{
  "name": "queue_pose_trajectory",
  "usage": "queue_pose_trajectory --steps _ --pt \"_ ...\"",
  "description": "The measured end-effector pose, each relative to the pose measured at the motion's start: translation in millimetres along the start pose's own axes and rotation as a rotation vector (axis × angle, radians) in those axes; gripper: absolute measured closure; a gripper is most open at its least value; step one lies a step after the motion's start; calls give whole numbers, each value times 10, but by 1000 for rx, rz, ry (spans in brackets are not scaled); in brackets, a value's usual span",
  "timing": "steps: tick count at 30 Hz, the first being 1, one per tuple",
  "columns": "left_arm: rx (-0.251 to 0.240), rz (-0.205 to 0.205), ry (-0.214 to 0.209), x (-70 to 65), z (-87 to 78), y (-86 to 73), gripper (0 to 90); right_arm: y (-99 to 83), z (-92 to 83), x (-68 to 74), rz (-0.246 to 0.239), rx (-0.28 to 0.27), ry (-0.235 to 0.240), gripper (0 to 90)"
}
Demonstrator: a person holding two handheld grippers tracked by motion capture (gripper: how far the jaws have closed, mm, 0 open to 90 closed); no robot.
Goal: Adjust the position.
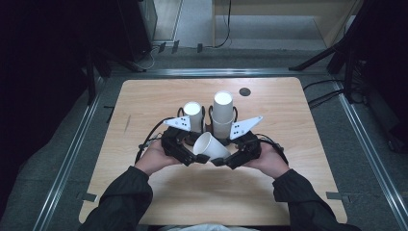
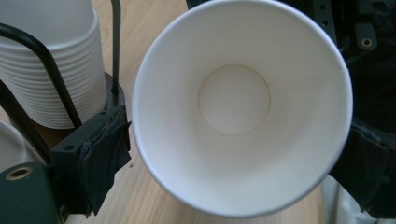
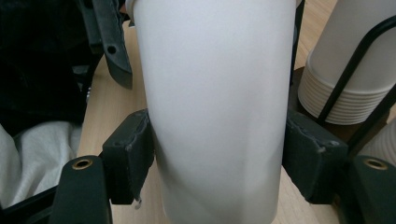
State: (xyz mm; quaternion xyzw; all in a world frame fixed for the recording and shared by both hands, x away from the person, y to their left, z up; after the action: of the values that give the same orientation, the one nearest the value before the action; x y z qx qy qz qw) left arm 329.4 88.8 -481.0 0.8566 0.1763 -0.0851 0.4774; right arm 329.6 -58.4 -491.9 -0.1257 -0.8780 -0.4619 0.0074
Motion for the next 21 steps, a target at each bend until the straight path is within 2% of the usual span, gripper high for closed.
queue_pose_trajectory --steps 4,7,21 --pt "-18 -2 13 -9 8 8 83 23 40 11 21 -6 18 304" --pt "-33 5 20 -5 -8 17 147 19 67 15 24 2 20 304" --pt "-19 4 6 -14 -11 14 192 5 73 23 12 5 10 307"
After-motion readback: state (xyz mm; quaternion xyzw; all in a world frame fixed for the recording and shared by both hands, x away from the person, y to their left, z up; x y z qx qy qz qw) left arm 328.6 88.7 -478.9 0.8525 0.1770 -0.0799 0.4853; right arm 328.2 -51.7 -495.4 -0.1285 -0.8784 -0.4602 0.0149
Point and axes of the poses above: each handheld gripper's, and its own axes: z roughly forward along the jaws, y roughly out of its top, x roughly to its left, the point moved 6 cm from there along z, roughly forward along the jaws, and after that the axes turned 5 degrees about -y, right-handed, at the moved point
